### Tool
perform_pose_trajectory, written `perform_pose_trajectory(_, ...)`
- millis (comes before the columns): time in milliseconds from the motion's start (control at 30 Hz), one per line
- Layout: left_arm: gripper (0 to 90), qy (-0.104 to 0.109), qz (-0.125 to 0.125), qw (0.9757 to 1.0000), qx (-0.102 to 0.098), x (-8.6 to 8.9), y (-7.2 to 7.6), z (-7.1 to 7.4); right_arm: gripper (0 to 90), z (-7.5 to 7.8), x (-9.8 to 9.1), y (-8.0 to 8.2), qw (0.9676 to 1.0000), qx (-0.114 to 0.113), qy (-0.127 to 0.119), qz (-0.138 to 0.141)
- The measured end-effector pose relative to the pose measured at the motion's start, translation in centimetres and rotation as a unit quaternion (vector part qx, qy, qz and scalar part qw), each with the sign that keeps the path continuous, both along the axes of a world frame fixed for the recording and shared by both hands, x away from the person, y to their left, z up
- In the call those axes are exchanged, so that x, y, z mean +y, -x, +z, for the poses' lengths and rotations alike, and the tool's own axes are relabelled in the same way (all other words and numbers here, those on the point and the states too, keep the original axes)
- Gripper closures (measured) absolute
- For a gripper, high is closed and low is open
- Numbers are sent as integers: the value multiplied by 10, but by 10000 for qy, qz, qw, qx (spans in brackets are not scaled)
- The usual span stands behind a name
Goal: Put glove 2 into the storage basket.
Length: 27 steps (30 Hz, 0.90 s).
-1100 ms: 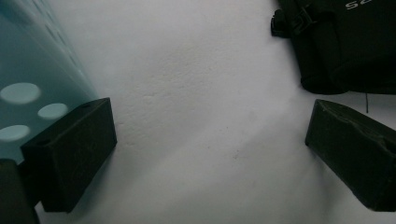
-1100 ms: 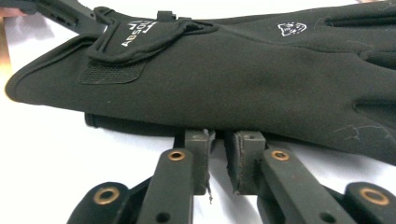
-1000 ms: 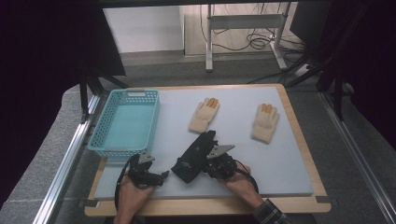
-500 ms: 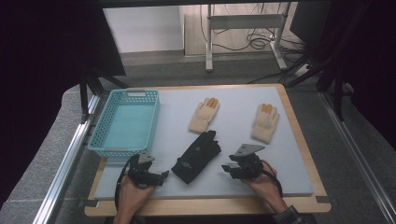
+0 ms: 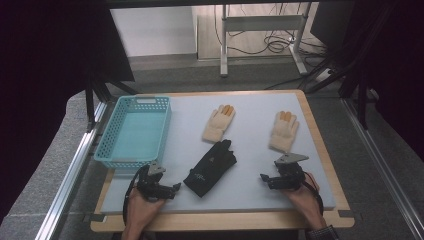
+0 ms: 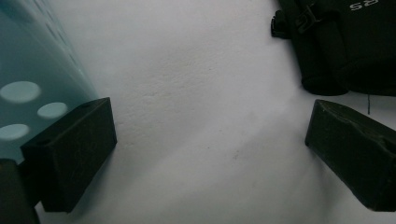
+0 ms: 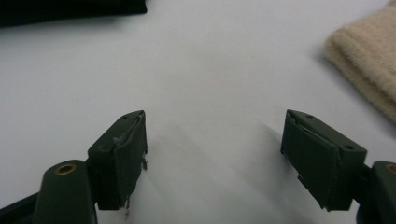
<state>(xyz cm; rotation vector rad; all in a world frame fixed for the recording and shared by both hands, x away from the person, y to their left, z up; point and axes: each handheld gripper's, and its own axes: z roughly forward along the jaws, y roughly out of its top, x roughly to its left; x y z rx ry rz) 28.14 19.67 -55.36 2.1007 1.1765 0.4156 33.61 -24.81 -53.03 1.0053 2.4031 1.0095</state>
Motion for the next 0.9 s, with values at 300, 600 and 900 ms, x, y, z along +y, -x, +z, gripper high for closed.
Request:
perform_pose_trajectory(300, 78, 35, -73, 9999, -64, 0, 3, 2, 214, -1, 0, 0, 10000, -44, -9, -17)
perform_pose_trajectory(600, 77, 374, -220, 9990, -116, -8, 14, 25, 214, -2, -1, 0, 10000, -50, -5, -20)
perform_pose_trajectory(900, 27, 423, -552, 9976, 13, -42, 1, 49, 214, -2, -1, 0, 10000, -52, -7, -20)
